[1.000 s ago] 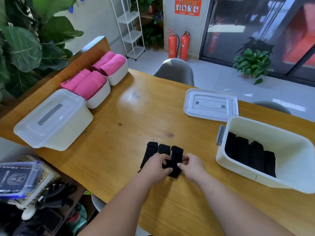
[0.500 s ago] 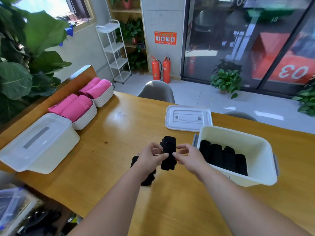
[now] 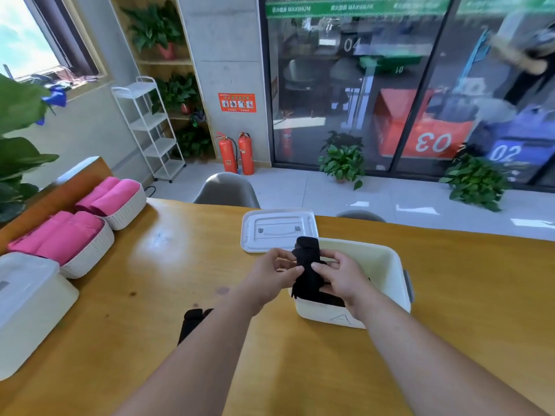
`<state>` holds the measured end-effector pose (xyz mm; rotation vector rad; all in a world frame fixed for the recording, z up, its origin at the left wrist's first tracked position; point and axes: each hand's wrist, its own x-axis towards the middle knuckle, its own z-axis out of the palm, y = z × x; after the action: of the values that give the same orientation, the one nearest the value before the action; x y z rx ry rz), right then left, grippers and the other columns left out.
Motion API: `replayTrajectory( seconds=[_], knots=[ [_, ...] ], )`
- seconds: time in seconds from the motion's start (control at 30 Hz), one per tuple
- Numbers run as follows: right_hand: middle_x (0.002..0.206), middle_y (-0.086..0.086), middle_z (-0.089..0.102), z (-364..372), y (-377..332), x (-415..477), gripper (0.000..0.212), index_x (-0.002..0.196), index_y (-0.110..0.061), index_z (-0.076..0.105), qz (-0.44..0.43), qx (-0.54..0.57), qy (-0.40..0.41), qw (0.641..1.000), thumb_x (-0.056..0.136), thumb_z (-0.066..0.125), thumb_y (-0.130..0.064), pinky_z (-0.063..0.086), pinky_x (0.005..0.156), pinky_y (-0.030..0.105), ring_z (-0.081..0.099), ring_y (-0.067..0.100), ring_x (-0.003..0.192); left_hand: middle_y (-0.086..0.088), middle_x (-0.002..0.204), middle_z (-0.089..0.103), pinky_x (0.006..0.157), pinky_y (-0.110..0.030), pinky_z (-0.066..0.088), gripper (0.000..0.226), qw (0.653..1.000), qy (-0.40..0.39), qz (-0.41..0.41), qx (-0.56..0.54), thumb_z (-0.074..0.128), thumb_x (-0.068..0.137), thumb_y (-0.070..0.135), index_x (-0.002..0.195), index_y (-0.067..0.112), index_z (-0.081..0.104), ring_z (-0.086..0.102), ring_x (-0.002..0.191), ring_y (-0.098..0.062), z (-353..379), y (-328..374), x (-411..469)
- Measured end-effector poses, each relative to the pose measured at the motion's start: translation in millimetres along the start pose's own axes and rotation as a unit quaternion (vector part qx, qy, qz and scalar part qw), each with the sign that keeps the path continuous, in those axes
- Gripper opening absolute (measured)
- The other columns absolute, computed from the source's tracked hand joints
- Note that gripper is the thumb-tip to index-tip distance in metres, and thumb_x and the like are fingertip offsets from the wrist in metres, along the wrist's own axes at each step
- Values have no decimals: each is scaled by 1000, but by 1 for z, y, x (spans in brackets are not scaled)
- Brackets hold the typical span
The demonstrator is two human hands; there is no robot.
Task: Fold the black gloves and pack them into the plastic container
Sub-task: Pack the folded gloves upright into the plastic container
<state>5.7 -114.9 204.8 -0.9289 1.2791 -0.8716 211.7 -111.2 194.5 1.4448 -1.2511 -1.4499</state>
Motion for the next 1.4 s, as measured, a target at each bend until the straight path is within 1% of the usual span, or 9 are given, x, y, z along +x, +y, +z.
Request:
replayTrajectory(
  seconds=[0.2, 0.33, 0.47, 0.6, 0.73, 0.9, 1.03, 1.23, 1.4],
  knots=[
    [108, 8, 78, -69, 2, -3, 23, 115, -25, 58, 18, -89, 128, 988, 100, 71, -14, 67, 78, 43, 78, 23, 92, 9, 108, 79, 98, -46, 61, 25, 995, -38, -4, 91, 80, 92, 31, 114, 30, 68, 78, 98, -15, 46, 10, 19],
    [92, 4, 72, -107, 4, -4, 19, 94, -37, 60, -6, -288, 204, 936, 96, 71, -22, 63, 67, 42, 71, 26, 74, 18, 106, 77, 95, -36, 59, 25, 984, -58, 3, 170, 75, 95, 34, 118, 33, 66, 72, 104, -10, 67, 11, 32],
    [91, -10, 68, -122, 6, 3, 23, 98, -34, 71, -25, -456, 203, 866, 100, 60, -14, 42, 54, 29, 61, 15, 69, 17, 109, 74, 87, -25, 57, 25, 973, -62, 5, 223, 72, 98, 29, 121, 31, 65, 69, 104, -7, 84, 6, 45],
    [105, 1, 66, -119, 10, 14, 34, 103, -30, 68, 21, -548, 157, 821, 90, 50, -3, 39, 67, 28, 62, 24, 90, 12, 116, 69, 92, -20, 53, 26, 956, -87, 24, 278, 70, 101, 24, 124, 31, 64, 65, 107, -3, 90, -9, 58],
    [78, -4, 51, -105, 13, 21, 48, 98, -32, 63, 70, -606, 112, 785, 80, 37, 3, 41, 108, 31, 49, 18, 75, 15, 120, 67, 95, -20, 47, 35, 940, -105, 19, 323, 71, 101, 26, 134, 32, 62, 63, 112, -4, 93, -21, 68],
    [115, 6, 65, -102, 29, 42, 46, 128, -15, 63, 134, -561, 88, 812, 90, 49, 8, 59, 90, 37, 68, 26, 102, 11, 129, 66, 101, -25, 47, 42, 928, -124, 4, 351, 72, 100, 29, 140, 30, 60, 62, 119, -9, 91, -29, 75],
    [110, 5, 58, -103, 34, 54, 49, 135, -17, 51, 190, -536, 82, 818, 92, 51, 5, 58, 93, 37, 62, 26, 105, 9, 133, 64, 105, -28, 49, 45, 920, -134, -2, 368, 72, 100, 31, 143, 30, 58, 61, 123, -11, 93, -32, 80],
    [99, 3, 54, -97, 48, 58, 44, 127, -17, 53, 142, -640, 63, 753, 87, 54, 0, 49, 69, 35, 60, 26, 90, 5, 139, 62, 99, -29, 49, 48, 902, -150, -9, 406, 70, 101, 32, 146, 29, 55, 61, 123, -16, 96, -38, 84],
    [96, 1, 53, -94, 48, 61, 32, 103, -22, 52, 122, -673, 58, 727, 83, 57, 2, 42, 57, 33, 56, 23, 76, 2, 143, 62, 98, -30, 50, 50, 888, -156, -5, 433, 69, 102, 33, 149, 27, 54, 61, 125, -19, 98, -41, 84]
  ],
)
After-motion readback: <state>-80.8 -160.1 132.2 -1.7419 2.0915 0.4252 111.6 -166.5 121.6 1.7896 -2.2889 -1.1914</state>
